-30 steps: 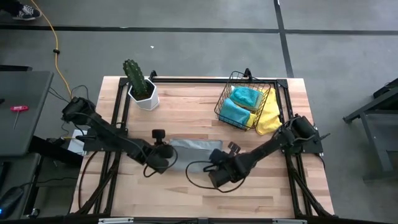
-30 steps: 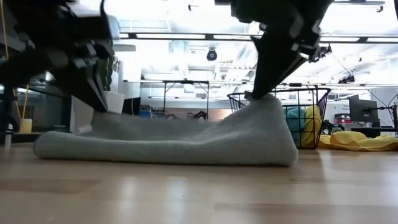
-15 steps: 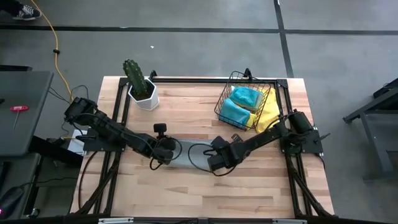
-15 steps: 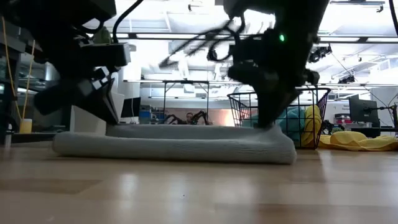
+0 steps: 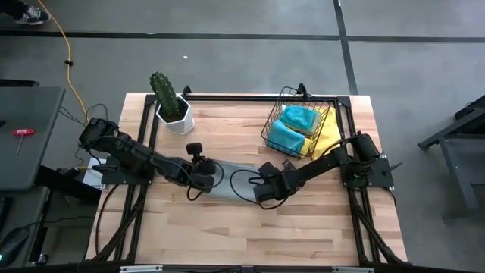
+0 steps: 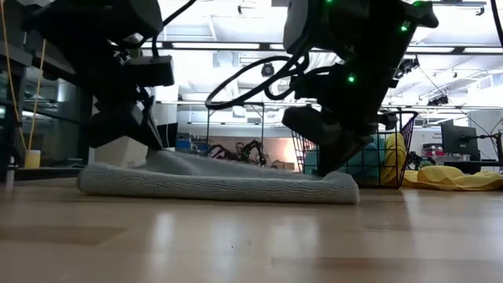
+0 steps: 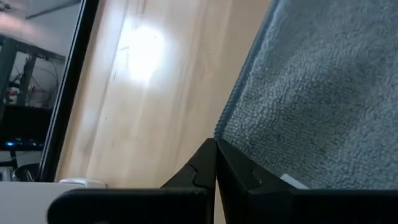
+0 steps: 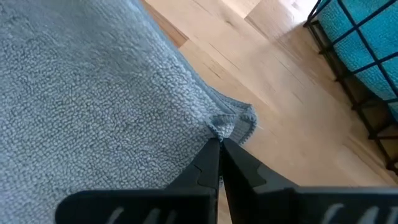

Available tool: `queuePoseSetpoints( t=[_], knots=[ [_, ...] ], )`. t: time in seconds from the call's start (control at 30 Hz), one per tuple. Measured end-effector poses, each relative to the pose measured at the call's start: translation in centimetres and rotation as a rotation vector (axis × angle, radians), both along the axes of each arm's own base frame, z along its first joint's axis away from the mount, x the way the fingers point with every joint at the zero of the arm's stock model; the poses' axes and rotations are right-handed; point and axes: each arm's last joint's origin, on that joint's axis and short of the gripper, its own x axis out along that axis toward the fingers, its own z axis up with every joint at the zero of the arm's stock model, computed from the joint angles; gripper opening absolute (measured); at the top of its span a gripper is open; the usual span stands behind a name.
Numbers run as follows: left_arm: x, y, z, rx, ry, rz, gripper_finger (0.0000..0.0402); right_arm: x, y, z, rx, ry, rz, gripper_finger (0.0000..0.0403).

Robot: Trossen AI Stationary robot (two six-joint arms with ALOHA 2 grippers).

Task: Fold microfiber towels
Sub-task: Fold the gray microfiber towel

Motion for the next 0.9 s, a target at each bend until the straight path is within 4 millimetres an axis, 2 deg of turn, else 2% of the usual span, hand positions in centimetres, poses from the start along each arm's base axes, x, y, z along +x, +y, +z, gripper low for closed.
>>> queuePoseSetpoints(
  t=[0.33, 0.43, 0.57, 0.73, 0.9],
  knots=[
    [-0.1, 0.3, -0.1, -0.050, 0.011, 0.014, 0.0001, 0.2, -0.1, -0.1, -0.012, -0.020, 0.000, 0.0001],
    [-0.1, 0.3, -0.1, -0.045, 0.021, 0.004, 0.0006, 0.2, -0.1, 0.0, -0.012, -0.022, 0.006, 0.0013],
    [-0.1, 0.3, -0.1, -0.035, 0.037, -0.013, 0.0036, 0.3, -0.2, 0.0, -0.056, -0.035, 0.016, 0.0060],
    [-0.2, 0.4, 0.0, -0.011, 0.086, -0.054, 0.0090, 0.2, -0.5, 0.2, -0.145, -0.030, 0.011, 0.0142],
    [-1.2, 0.6, 1.4, 0.014, 0.096, -0.062, 0.0136, 0.0, -0.1, 1.1, -0.203, 0.028, 0.051, 0.0200]
  ],
)
